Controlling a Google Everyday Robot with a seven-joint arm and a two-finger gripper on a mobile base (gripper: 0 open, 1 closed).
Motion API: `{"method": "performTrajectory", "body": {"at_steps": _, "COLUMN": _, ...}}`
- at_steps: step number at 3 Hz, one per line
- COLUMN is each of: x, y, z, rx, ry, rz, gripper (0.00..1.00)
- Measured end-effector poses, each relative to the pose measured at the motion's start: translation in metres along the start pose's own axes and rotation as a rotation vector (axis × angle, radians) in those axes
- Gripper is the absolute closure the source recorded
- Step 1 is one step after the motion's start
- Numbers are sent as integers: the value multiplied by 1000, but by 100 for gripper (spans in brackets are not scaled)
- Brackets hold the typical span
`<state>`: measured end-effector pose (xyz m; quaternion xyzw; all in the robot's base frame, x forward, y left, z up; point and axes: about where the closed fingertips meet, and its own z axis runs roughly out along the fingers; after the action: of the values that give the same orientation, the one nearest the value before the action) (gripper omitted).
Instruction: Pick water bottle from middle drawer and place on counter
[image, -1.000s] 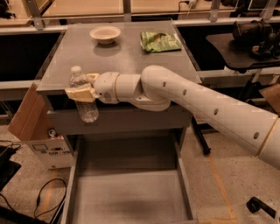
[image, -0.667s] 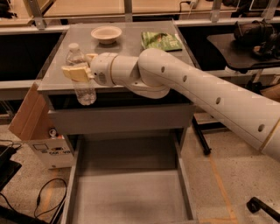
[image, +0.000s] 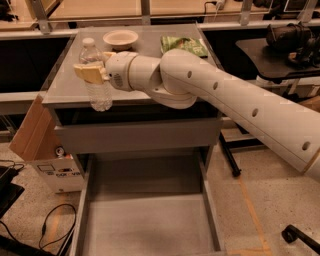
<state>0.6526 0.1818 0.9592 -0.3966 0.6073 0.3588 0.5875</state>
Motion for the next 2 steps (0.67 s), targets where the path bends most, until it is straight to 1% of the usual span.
{"method": "performTrajectory", "body": {"at_steps": 1, "x": -19, "y": -16, "z": 6, "rx": 27, "ry": -29, "rz": 6, "gripper": 100}}
{"method": "performTrajectory", "body": {"at_steps": 2, "x": -46, "y": -49, "z": 21, "rx": 69, "ry": -73, "rz": 7, "gripper": 100}}
